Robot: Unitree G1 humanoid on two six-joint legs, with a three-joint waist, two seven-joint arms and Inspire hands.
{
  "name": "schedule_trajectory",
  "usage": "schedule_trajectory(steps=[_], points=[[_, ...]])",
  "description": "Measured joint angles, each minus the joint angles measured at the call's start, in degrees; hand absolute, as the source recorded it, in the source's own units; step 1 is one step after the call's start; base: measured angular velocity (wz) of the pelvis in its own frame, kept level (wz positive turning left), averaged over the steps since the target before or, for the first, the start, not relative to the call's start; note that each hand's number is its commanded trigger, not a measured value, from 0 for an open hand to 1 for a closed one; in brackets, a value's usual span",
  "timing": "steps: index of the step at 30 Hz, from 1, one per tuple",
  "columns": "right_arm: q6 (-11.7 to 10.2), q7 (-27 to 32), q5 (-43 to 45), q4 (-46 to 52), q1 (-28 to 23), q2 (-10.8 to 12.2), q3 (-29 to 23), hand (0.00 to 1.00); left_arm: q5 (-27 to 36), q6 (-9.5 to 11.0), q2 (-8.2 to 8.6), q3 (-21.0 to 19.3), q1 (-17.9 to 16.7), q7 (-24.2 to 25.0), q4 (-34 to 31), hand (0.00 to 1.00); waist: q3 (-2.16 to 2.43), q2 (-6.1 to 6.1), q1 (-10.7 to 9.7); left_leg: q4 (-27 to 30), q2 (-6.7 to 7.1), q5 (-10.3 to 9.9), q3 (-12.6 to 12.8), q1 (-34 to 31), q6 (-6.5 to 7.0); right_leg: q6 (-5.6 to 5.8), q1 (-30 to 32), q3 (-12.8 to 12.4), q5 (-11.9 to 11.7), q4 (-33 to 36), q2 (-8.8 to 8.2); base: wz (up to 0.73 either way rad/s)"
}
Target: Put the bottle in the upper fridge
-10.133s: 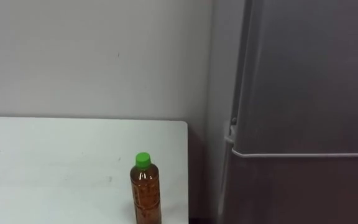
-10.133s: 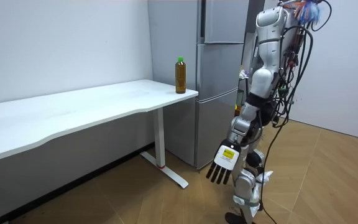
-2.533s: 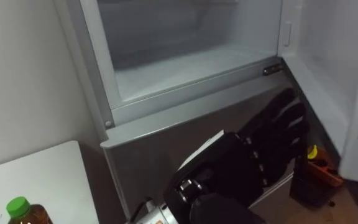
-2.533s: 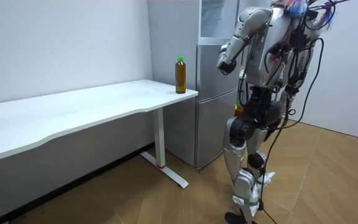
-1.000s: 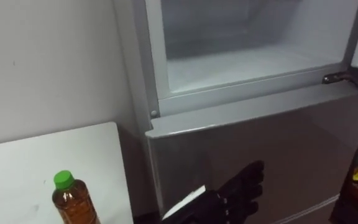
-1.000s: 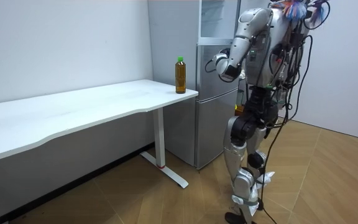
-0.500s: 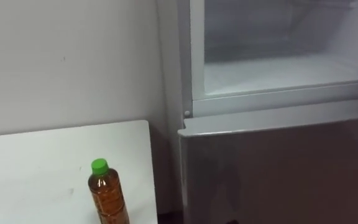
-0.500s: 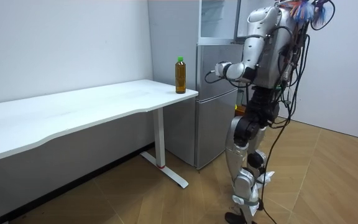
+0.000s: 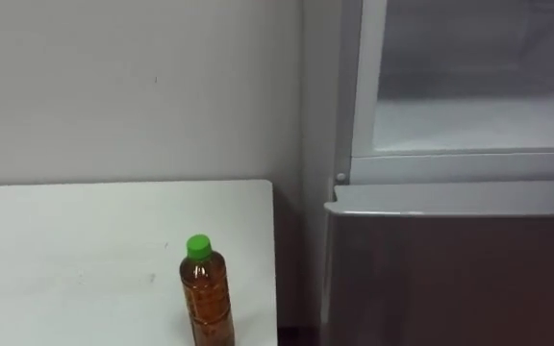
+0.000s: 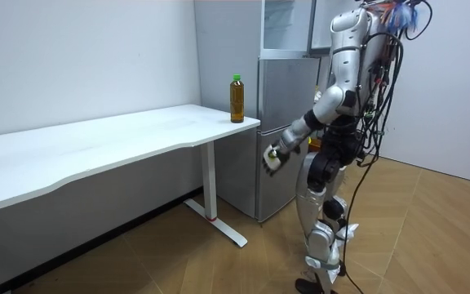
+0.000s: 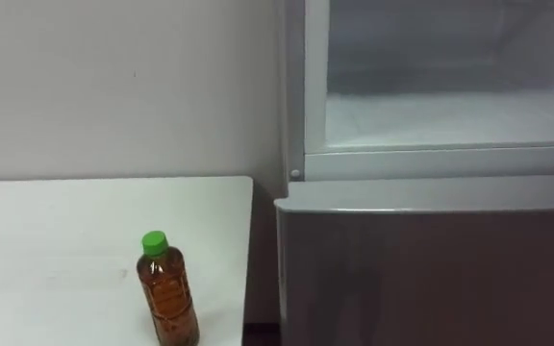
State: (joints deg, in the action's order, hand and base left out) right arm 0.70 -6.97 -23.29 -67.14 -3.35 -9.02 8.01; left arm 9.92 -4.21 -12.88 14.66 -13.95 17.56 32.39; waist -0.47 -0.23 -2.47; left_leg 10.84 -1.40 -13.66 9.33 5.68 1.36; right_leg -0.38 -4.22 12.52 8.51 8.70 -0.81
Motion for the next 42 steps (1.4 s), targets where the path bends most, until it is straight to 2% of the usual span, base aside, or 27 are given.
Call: schedule_trajectory(steps=[2, 5, 8, 10, 12, 16, 23, 25, 27, 29, 33, 35, 42], points=[[-0.41, -0.05, -0.19, -0.05, -0.14, 0.25, 0.01, 0.0, -0.57, 2.76, 0.71, -0.9, -0.12, -2.02, 6.29, 0.0, 0.05, 0.41, 0.33, -0.04, 0.02, 0.02, -0.23, 0.09, 0.03, 0.12, 0.22, 0.09, 0.07, -0.01, -0.08, 0.11], [-1.78, 0.26, -0.76, -0.03, -0.87, 0.3, 0.33, 0.0, -0.53, 4.7, 1.32, -1.86, -0.15, -4.84, 11.91, 0.0, 0.04, 0.68, 1.26, -0.32, 0.06, 0.0, -0.4, 0.08, 0.07, 0.18, 0.15, 0.06, 0.11, 0.0, -0.11, 0.0], [-2.2, 0.12, -0.84, -0.06, -1.13, 0.28, 0.96, 0.0, 0.12, 6.16, 2.13, -3.47, -0.21, -6.29, 14.54, 0.0, 0.11, 0.78, 1.53, -0.8, 0.08, -0.01, -0.55, 0.07, 0.09, 0.2, 0.14, 0.14, 0.12, 0.01, -0.11, 0.0], [-2.83, 0.02, -0.91, -0.46, -1.17, 0.31, 0.94, 0.0, 3.38, 7.88, 2.87, -5.12, -0.14, -7.36, 18.26, 0.0, 0.22, 0.44, 1.64, -1.17, 0.08, 0.02, -0.52, 0.42, 0.14, 0.2, 0.0, 0.1, 0.12, -0.03, -0.09, 0.0], [-3.28, 0.12, -1.3, -1.35, -1.39, 0.3, 0.93, 0.0, 6.26, 8.41, 3.36, -5.78, -0.35, -8.52, 20.53, 0.0, 0.17, 0.14, 1.65, -1.27, 0.08, 0.01, -0.53, 1.08, 0.13, 0.23, -0.69, 0.12, 0.14, -0.13, -0.04, 0.0], [-3.8, 0.34, -1.4, -1.64, -3.02, 0.28, 0.77, 0.0, 8.65, 9.1, 4.13, -9.34, -0.81, -10.96, 24.23, 0.0, 0.07, -0.49, 2.47, -1.44, 0.09, 0.02, -0.53, 1.87, 0.13, 0.27, -1.46, -0.02, 0.21, -0.08, 0.01, 0.0], [-3.82, 0.57, -0.53, -1.6, -3.55, 0.31, 0.73, 0.0, 8.35, 9.3, 5.56, -14.69, -1.3, -13.58, 27.61, 0.0, 0.11, -0.54, 3.18, -1.51, 0.1, 0.0, -0.43, 1.98, 0.13, 0.27, -1.72, 0.21, 0.21, -0.02, -0.03, 0.0], [-3.72, 0.56, 0.23, -1.29, -3.83, 0.32, 0.23, 0.0, 8.0, 9.26, 5.88, -16.77, -1.27, -14.65, 28.75, 0.0, 0.16, -0.53, 3.92, -1.41, 0.08, 0.0, -0.1, 1.93, 0.13, 0.24, -1.32, 0.21, 0.25, -0.04, -0.06, -0.04], [-3.6, 0.57, 0.99, -0.12, -4.67, 0.25, -0.23, 0.0, 7.99, 9.23, 5.86, -17.34, -1.36, -15.11, 29.2, 0.0, 0.31, -0.55, 4.59, -1.38, 0.09, 0.0, -0.17, 1.86, 0.13, 0.24, -1.21, 0.22, 0.25, -0.03, -0.11, 0.0], [-3.34, 0.47, 1.07, 1.72, -4.83, 0.27, -0.21, 0.0, 7.97, 9.2, 5.93, -17.94, -1.85, -16.69, 29.23, 0.0, 0.65, -0.46, 4.62, -1.35, 0.1, 0.0, -0.2, 1.63, 0.14, 0.24, -0.86, 0.2, 0.26, 0.04, -0.19, 0.0], [-3.33, -0.28, 2.9, 6.63, -4.74, 0.25, -0.47, 0.0, 5.56, 9.22, 5.99, -19.0, -1.88, -18.59, 29.56, 0.0, 0.92, -0.21, 4.59, -0.96, 0.16, 0.01, -0.63, 1.4, 0.15, 0.22, -0.74, 0.47, 0.24, 0.09, -0.2, 0.03], [-4.14, -0.97, 3.81, 8.93, -4.55, 0.22, -0.46, 0.0, 5.53, 9.26, 5.99, -18.93, -1.68, -19.38, 29.99, 0.0, 0.9, -0.13, 4.71, -1.05, 0.17, 0.01, -0.68, 1.57, 0.15, 0.23, -0.86, 0.48, 0.25, 0.13, -0.22, 0.02], [-4.56, -2.85, 6.69, 19.7, -5.48, 0.36, -0.36, 0.0, 3.89, 9.3, 5.98, -18.95, -1.81, -19.84, 29.98, 0.0, 0.78, 0.01, 5.25, -1.37, 0.18, 0.01, -0.74, 1.71, 0.15, 0.26, -0.94, 0.26, 0.27, 0.0, -0.17, 0.0]])
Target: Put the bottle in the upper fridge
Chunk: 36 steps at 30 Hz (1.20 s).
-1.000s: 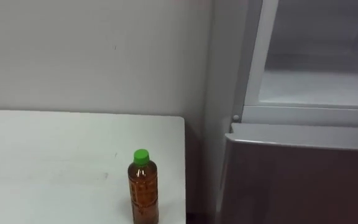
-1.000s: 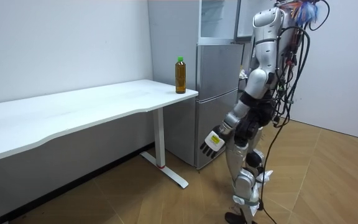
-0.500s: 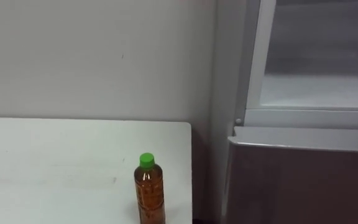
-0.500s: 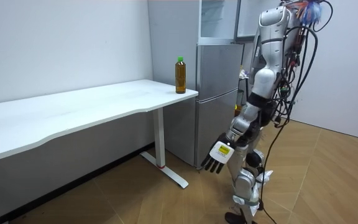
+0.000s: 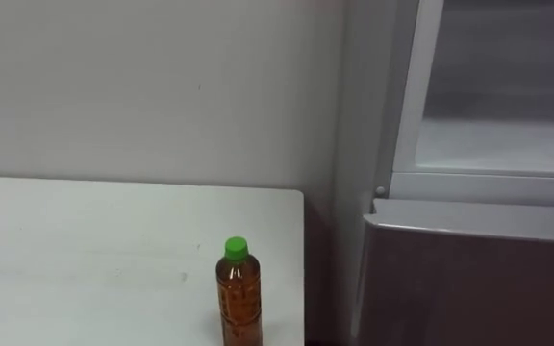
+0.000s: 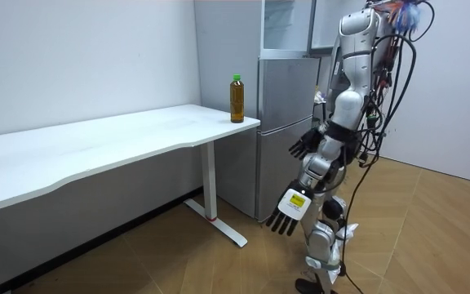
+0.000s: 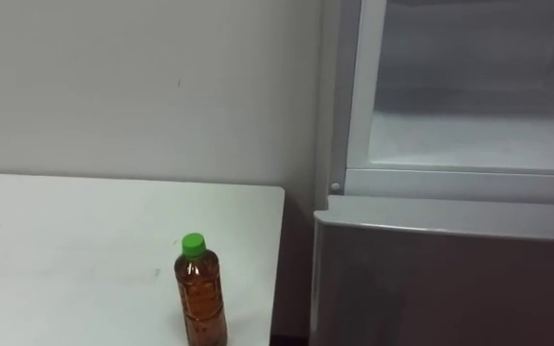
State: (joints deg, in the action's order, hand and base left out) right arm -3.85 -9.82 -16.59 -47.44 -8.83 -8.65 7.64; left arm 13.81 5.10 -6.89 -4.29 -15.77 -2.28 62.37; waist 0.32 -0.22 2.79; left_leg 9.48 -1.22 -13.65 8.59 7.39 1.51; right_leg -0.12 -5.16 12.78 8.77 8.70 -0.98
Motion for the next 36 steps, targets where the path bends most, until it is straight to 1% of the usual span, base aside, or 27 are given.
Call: schedule_trajectory(steps=[2, 4, 7, 10, 14, 17, 19, 23, 29, 34, 36], points=[[-0.03, -0.7, 2.11, 3.23, -0.34, 0.02, 0.09, 0.0, -1.27, 0.3, -0.01, 0.01, 0.32, -0.59, 0.0, 0.0, -0.09, 0.14, 0.36, 0.0, 0.0, 0.0, -0.01, -0.13, 0.0, 0.0, 0.18, -0.02, 0.0, -0.01, 0.03, 0.0], [-0.28, -1.17, 3.82, 7.47, -0.45, 0.13, 1.06, 0.0, -2.0, 0.34, -0.05, 0.06, 0.82, -1.25, 0.72, 0.0, -0.29, 0.53, 0.9, 0.06, -0.04, 0.0, 0.02, -0.3, -0.01, -0.01, 0.35, -0.04, 0.0, 0.0, 0.1, 0.0], [-0.28, -1.68, 3.82, 14.56, -0.7, 0.27, 2.92, 0.0, -2.13, 0.33, -0.23, 0.14, 0.87, -1.66, 0.71, 0.0, -0.28, 0.89, 0.88, 0.12, -0.03, 0.0, 0.02, -0.93, 0.0, -0.03, 0.95, -0.09, -0.01, 0.06, 0.1, 0.0], [-0.29, -2.09, 3.52, 21.45, -0.82, 0.31, 4.93, 0.0, -2.13, 0.32, -0.34, 0.46, 1.03, -2.69, 0.67, 0.0, -0.21, 0.95, 0.87, 0.12, -0.04, 0.0, -0.05, -1.23, 0.0, -0.04, 1.13, -0.05, -0.02, 0.11, 0.11, 0.0], [-0.15, -3.63, 3.35, 25.43, -0.84, 0.54, 6.87, 0.0, -2.14, 0.31, -0.35, 1.26, 1.26, -3.84, 0.52, 0.0, -0.3, 1.15, 0.86, 0.07, -0.02, 0.0, -0.34, -1.25, 0.0, -0.02, 0.81, 0.0, -0.04, 0.2, 0.12, 0.0], [0.83, -4.05, 3.32, 28.85, -0.84, 0.65, 7.01, 0.0, -2.28, 0.28, -0.47, 1.63, 1.29, -4.0, 0.46, 0.0, -0.33, 1.07, 0.9, 0.03, 0.0, 0.0, -0.37, -1.54, 0.0, -0.02, 1.11, -0.01, -0.05, 0.28, 0.11, 0.0], [0.82, -4.04, 3.09, 32.3, -0.83, 0.49, 6.97, 0.0, -2.28, 0.25, -0.66, 2.62, 1.29, -4.86, 0.3, 0.0, -0.33, 1.03, 0.86, 0.0, -0.01, 0.0, -0.6, -1.68, 0.0, -0.03, 1.15, 0.02, -0.07, 0.27, 0.15, 0.0], [0.83, -4.12, 2.92, 37.4, -0.88, 0.37, 6.99, 0.0, -2.2, 0.26, -0.72, 3.55, 1.12, -4.94, 0.38, 0.0, -0.42, 0.87, 1.16, 0.05, -0.04, 0.0, -0.66, -1.63, 0.0, -0.11, 1.16, -0.19, -0.13, 0.27, 0.24, 0.0], [1.11, -3.98, 2.58, 40.99, -0.89, -0.74, 6.83, 0.0, -2.21, 0.25, -0.96, 4.25, 1.38, -4.61, 1.73, 0.0, -0.49, 0.7, 2.05, -0.07, -0.07, 0.0, -0.51, -1.67, 0.01, -0.14, 1.22, -0.4, -0.23, 0.35, 0.29, 0.0], [1.16, -4.16, 2.41, 50.86, -0.77, -0.49, 6.59, 0.0, -3.88, -0.98, -1.3, 4.56, 0.45, -3.72, 1.88, 0.0, -0.51, 0.62, 2.24, -0.1, -0.09, 0.0, -0.46, -1.73, 0.0, -0.16, 1.26, -0.73, -0.25, 0.36, 0.37, 0.0], [1.16, -4.28, 2.43, 52.87, -0.51, -0.28, 6.59, 0.0, -4.63, -1.08, -1.46, 4.6, 0.45, -3.57, 1.88, 0.0, -0.51, 0.62, 2.25, -0.09, -0.09, 0.01, -0.46, -1.71, 0.01, -0.15, 1.23, -0.81, -0.26, 0.39, 0.36, 0.0]])
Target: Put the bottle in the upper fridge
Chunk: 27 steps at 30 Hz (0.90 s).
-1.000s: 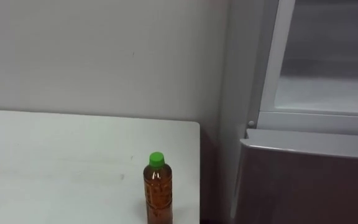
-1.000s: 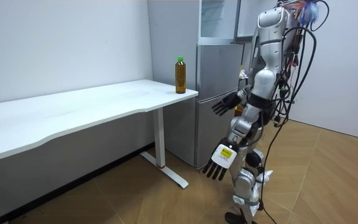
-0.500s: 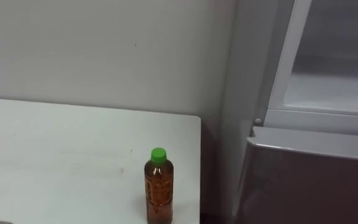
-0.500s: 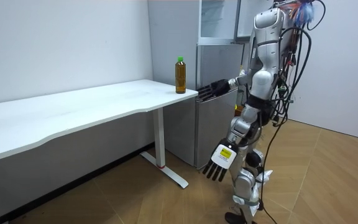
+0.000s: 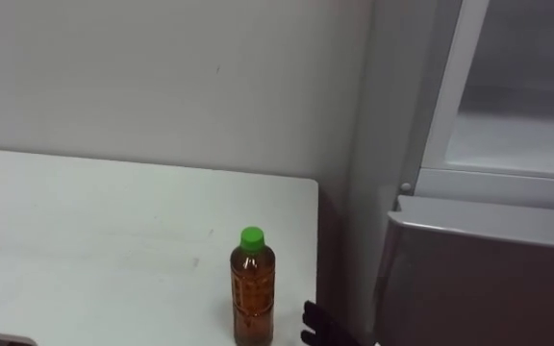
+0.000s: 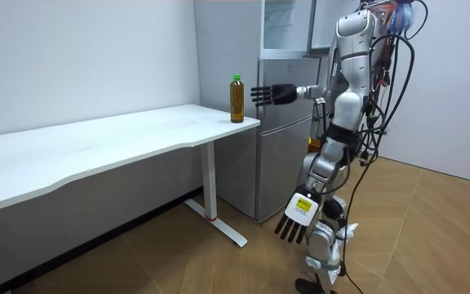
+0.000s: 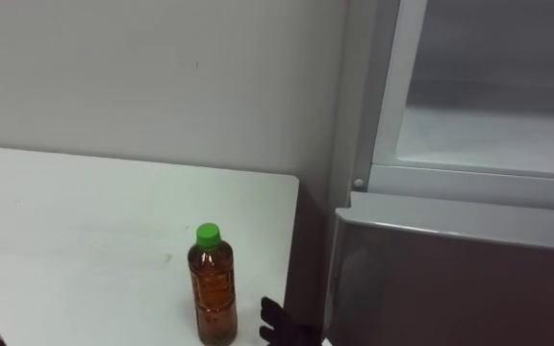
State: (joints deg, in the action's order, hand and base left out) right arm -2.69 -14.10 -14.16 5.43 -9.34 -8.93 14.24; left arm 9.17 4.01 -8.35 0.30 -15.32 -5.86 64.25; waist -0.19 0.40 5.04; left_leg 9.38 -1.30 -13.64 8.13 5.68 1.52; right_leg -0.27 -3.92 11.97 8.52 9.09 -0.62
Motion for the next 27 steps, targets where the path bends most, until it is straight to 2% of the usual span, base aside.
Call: schedule_trajectory(steps=[9, 27], points=[[0.25, 0.25, 0.03, 4.23, 0.61, 0.28, -0.53, 0.0, -2.67, -0.97, -0.11, 0.13, -0.23, -0.07, 0.59, 0.0, -0.01, -0.09, 0.07, 0.22, -0.02, 0.03, 0.23, 0.05, 0.05, 0.02, 0.21, -0.99, -0.01, 0.68, 0.0, 0.0], [0.24, 2.11, 0.01, 8.62, 8.67, 0.38, -0.2, 0.0, -9.86, -3.29, -0.3, 1.66, 0.07, -0.11, 0.87, 0.0, 0.14, 0.23, 0.45, 0.4, -0.01, 0.06, 0.09, -0.06, 0.09, -0.05, 0.19, -0.56, -0.09, 0.71, -0.1, 0.0]])
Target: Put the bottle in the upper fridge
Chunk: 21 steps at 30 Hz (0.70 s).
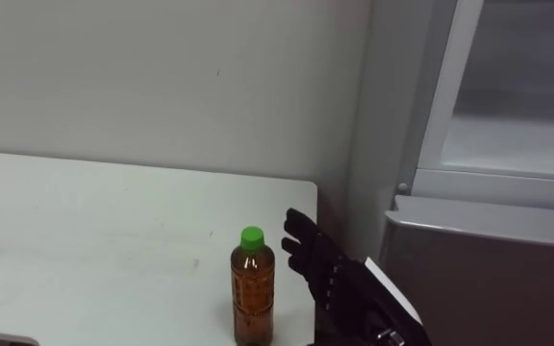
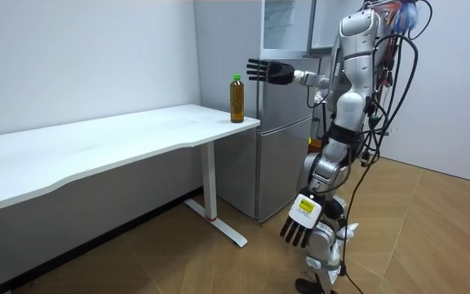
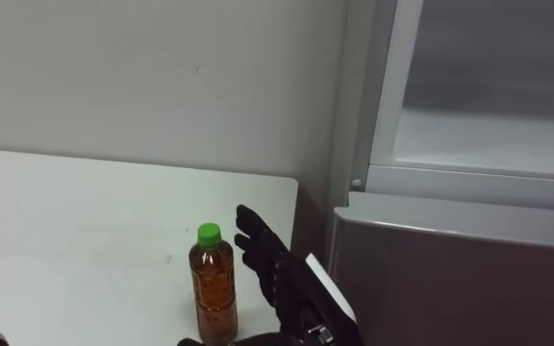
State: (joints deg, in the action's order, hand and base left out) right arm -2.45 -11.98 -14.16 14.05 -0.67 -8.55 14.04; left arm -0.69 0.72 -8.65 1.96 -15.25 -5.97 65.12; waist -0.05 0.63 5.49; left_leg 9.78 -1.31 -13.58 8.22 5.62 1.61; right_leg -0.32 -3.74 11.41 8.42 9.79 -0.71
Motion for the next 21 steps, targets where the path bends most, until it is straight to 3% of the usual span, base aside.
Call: schedule_trajectory(steps=[3, 10, 17, 21], points=[[0.0, 1.11, 0.08, -0.02, 0.52, -0.02, 0.42, 0.0, -0.32, -0.41, -0.54, 1.27, 0.06, -0.02, 0.03, 0.0, 0.18, 0.43, 0.08, 0.0, 0.0, 0.0, -0.29, 0.01, 0.0, 0.0, -0.11, 0.29, 0.0, 0.01, -0.06, 0.05], [0.0, 4.74, -0.05, -2.45, 0.52, -0.13, 0.87, 0.0, -0.33, -1.42, -1.0, 2.72, 0.15, 0.01, 0.25, 0.0, 0.07, 1.06, 1.43, 0.0, 0.09, 0.08, -0.63, -0.07, 0.11, 0.02, -0.21, 1.26, -0.01, 0.02, -0.28, 0.02], [-0.03, 8.78, -0.04, -8.36, 2.78, -0.43, 0.59, 0.0, -2.71, -1.78, -1.01, 2.67, -0.02, 0.91, 0.14, 0.0, -0.42, 1.84, 2.5, 0.08, 0.08, 0.13, -0.8, -0.16, 0.06, 0.02, -0.22, 1.36, -0.01, 0.01, -0.25, 0.01], [-0.03, 11.23, -0.02, -10.96, 4.35, -0.43, 0.58, 0.0, -3.07, -2.26, -1.0, 2.68, -0.07, 1.59, 0.14, 0.0, -0.44, 2.18, 2.83, 0.21, 0.11, 0.13, -0.98, -0.54, 0.06, 0.02, 0.01, 1.52, -0.01, -0.04, -0.28, 0.02]])
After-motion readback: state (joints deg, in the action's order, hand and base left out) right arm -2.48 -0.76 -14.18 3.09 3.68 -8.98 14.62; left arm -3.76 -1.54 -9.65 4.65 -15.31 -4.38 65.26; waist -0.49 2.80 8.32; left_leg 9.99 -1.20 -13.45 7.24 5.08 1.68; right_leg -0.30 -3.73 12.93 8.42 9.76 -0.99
